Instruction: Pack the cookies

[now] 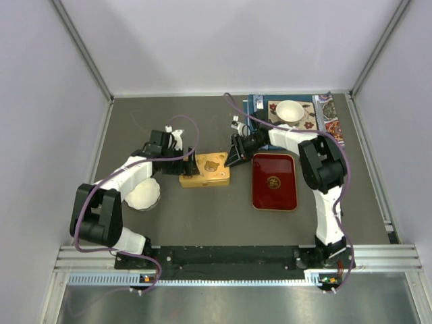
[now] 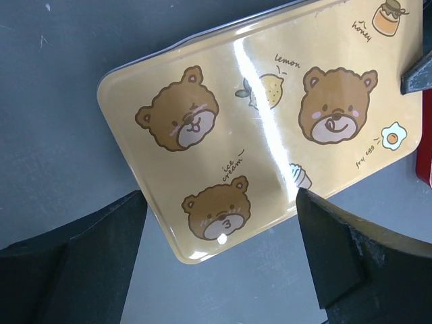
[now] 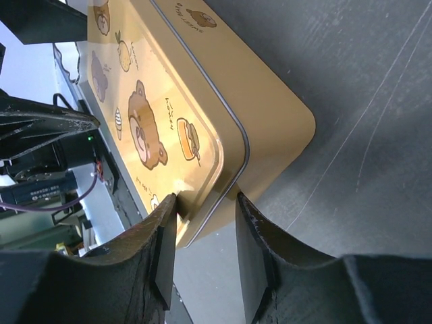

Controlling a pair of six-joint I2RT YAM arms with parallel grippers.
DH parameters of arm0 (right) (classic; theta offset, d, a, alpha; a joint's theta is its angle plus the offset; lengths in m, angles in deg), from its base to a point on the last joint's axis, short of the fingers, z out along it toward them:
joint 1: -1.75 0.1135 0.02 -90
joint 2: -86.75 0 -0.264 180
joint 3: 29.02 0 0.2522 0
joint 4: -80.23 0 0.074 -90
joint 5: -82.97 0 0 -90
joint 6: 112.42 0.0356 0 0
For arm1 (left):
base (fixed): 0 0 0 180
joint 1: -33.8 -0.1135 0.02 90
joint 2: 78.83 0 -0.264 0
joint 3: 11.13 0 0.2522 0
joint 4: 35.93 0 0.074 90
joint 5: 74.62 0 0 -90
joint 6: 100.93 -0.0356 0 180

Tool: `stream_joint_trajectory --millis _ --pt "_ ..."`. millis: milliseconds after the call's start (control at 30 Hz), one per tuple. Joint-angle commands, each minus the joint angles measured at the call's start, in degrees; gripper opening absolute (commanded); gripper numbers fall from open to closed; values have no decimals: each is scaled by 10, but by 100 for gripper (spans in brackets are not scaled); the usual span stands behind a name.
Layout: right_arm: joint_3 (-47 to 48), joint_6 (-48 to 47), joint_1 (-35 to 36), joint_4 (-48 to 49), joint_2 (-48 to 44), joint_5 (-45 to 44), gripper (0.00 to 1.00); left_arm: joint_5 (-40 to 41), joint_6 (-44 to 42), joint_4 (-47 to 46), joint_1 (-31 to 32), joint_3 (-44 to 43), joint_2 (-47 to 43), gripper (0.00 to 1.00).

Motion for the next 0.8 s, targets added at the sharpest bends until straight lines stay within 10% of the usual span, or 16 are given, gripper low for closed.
stream_joint_trajectory --millis 0,500,767 --pt "-24 -36 5 -10 41 -97 0 -48 -2 -43 23 -24 -30 96" --pt "-22 -38 5 -18 41 -135 1 -21 -14 -30 39 -32 -5 97" --pt "-26 -53 11 -26 0 -142 20 -6 -21 -37 38 -25 3 96"
